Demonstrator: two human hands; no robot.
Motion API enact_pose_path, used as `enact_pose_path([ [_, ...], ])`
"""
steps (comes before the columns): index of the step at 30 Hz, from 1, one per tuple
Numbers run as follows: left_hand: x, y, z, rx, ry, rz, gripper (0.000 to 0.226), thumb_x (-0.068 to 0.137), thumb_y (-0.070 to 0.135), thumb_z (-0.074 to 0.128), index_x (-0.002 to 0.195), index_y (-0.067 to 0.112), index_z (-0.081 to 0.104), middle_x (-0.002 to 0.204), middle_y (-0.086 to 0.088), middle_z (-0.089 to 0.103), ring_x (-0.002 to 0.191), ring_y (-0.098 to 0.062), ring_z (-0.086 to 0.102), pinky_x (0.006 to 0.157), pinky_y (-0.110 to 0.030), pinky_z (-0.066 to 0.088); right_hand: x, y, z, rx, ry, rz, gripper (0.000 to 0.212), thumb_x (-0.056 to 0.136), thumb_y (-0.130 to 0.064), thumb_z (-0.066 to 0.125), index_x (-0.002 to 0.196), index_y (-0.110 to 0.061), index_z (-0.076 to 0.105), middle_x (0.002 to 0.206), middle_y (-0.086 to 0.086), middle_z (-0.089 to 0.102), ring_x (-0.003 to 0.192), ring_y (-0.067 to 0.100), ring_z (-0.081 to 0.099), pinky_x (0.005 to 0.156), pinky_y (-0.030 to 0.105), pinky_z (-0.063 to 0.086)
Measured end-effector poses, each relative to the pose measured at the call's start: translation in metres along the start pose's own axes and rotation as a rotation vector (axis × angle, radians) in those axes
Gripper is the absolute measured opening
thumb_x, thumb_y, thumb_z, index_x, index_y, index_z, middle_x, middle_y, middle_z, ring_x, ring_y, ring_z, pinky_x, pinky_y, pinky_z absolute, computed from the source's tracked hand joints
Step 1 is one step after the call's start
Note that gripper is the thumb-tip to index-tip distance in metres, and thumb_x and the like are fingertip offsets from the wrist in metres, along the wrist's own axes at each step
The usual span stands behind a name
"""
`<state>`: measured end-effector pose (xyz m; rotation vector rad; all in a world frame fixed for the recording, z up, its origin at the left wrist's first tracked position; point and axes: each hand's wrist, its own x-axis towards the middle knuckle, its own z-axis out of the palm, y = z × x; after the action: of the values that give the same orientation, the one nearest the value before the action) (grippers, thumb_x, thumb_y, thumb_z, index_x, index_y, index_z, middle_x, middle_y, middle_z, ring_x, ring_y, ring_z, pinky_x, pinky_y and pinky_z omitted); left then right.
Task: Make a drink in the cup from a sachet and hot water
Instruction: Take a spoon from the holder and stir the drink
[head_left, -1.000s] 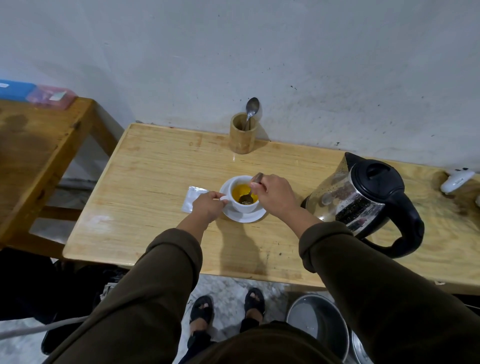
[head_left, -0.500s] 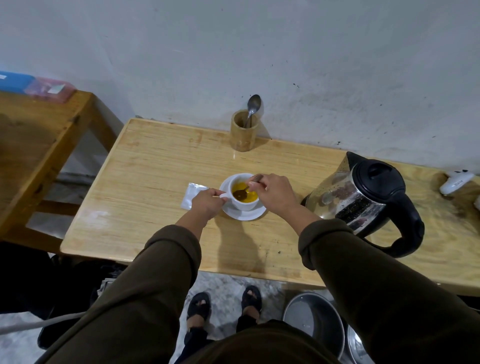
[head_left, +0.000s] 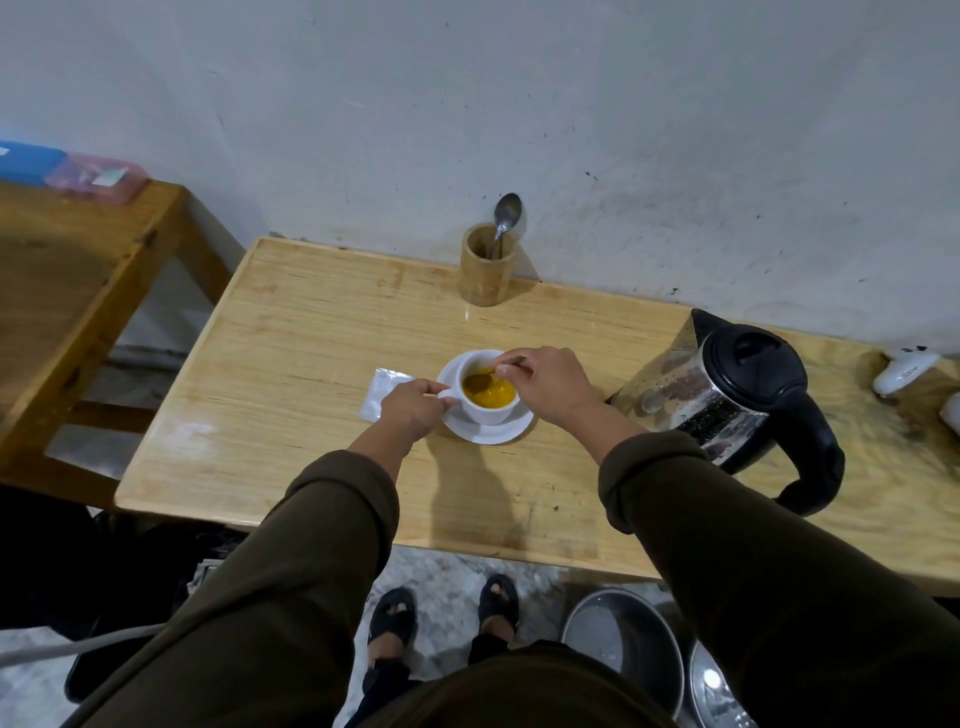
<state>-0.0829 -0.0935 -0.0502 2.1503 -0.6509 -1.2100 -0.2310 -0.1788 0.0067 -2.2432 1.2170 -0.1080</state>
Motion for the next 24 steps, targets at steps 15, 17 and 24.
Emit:
enact_pose_path([
  [15, 0.0025, -0.0026, -0.0008, -0.02, -0.018, 0.006, 0.035, 0.09, 0.027, 0.059, 0.123, 0.016, 0.061, 0.128, -0.009, 0.06, 0.108, -0.022, 0.054, 0.084, -0.027, 0.041, 0.0046, 0.0012, -0.0004, -0.004, 0.039, 0.031, 0.026, 0.094, -0.028, 0.05, 0.109, -0.021, 0.07, 0.113, 0.001, 0.072, 0.103, 0.021, 0.063, 0.088, 0.032, 0.049],
  [17, 0.002, -0.0023, -0.0008, -0.023, -0.015, 0.005, 0.035, 0.09, 0.027, 0.059, 0.123, 0.016, 0.061, 0.128, -0.008, 0.06, 0.108, -0.021, 0.053, 0.084, -0.025, 0.04, 0.0034, -0.0008, 0.0, 0.024, 0.013, 0.023, 0.024, 0.093, -0.027, 0.052, 0.107, -0.019, 0.071, 0.111, 0.001, 0.073, 0.101, 0.019, 0.064, 0.087, 0.031, 0.05],
  [24, 0.0029, -0.0038, -0.0003, -0.028, -0.009, 0.008, 0.034, 0.09, 0.028, 0.059, 0.122, 0.016, 0.061, 0.128, -0.008, 0.06, 0.11, -0.022, 0.055, 0.084, -0.026, 0.04, 0.0064, 0.004, -0.002, -0.033, 0.007, 0.044, 0.025, 0.094, -0.026, 0.048, 0.091, -0.012, 0.068, 0.094, 0.01, 0.073, 0.09, 0.026, 0.064, 0.08, 0.039, 0.052],
])
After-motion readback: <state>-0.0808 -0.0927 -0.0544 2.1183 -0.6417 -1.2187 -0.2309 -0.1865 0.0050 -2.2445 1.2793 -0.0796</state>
